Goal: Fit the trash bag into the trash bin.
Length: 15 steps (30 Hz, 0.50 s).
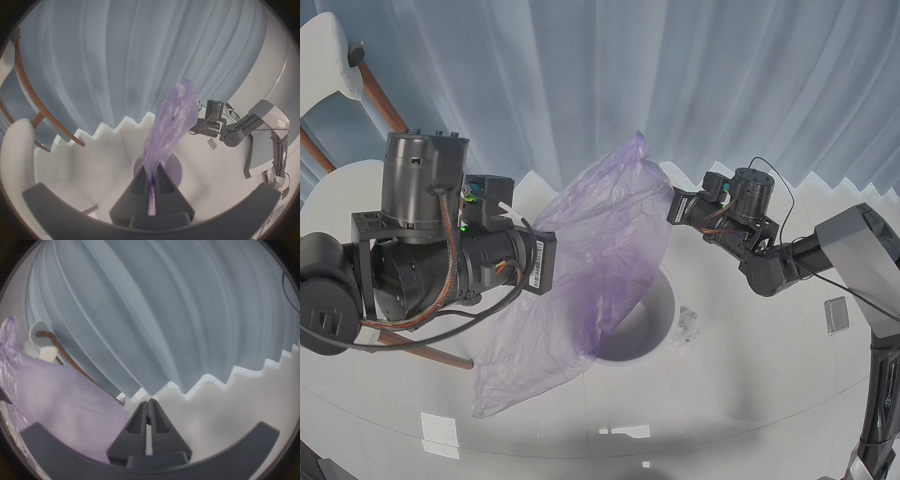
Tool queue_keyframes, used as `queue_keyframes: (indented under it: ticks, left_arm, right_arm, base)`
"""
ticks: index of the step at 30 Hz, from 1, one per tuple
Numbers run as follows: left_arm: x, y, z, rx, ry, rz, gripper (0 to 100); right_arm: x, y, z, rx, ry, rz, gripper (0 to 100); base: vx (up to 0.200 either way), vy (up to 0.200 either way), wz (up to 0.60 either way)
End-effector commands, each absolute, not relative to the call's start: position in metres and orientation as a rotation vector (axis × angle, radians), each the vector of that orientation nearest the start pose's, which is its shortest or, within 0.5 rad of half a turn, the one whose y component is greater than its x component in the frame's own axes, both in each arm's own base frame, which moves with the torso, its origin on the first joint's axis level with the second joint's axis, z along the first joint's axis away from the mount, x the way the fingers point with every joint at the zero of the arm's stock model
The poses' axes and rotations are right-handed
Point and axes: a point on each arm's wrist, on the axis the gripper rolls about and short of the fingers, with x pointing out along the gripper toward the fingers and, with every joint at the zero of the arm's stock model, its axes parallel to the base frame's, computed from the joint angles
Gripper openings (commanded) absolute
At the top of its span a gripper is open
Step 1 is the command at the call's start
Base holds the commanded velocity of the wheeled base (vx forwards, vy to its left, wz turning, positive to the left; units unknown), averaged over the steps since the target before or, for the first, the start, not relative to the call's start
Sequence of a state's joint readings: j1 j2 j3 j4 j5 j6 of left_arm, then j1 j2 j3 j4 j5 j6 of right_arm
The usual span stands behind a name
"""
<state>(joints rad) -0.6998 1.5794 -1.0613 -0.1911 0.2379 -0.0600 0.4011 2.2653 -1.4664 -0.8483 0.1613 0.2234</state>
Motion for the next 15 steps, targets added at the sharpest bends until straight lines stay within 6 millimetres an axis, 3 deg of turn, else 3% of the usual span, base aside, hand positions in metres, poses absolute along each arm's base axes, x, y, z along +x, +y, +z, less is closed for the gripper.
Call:
queue_keyframes:
  ticks: [1,3,4,9,15]
  left_arm:
    - [0.224,-0.182,0.245,0.092,0.31,-0.448,0]
    - [0.225,-0.181,0.245,0.091,0.31,-0.445,0]
    - [0.228,-0.181,0.245,0.09,0.311,-0.438,0]
    - [0.233,-0.181,0.245,0.085,0.307,-0.428,0]
    - [0.25,-0.186,0.243,0.058,0.27,-0.412,0]
  right_arm:
    - [0.417,0.209,0.136,0.203,0.043,0.711,0]
    - [0.409,0.213,0.13,0.201,0.056,0.747,0]
    - [0.39,0.221,0.117,0.194,0.104,0.805,0]
    - [0.356,0.229,0.088,0.165,0.176,0.891,0]
    - [0.339,0.238,0.068,0.141,0.214,0.9,0]
  base:
    - [0.0,0.0,0.0]
    - [0.0,0.0,0.0]
    - [0.0,0.0,0.0]
    - [0.0,0.0,0.0]
    - [0.0,0.0,0.0]
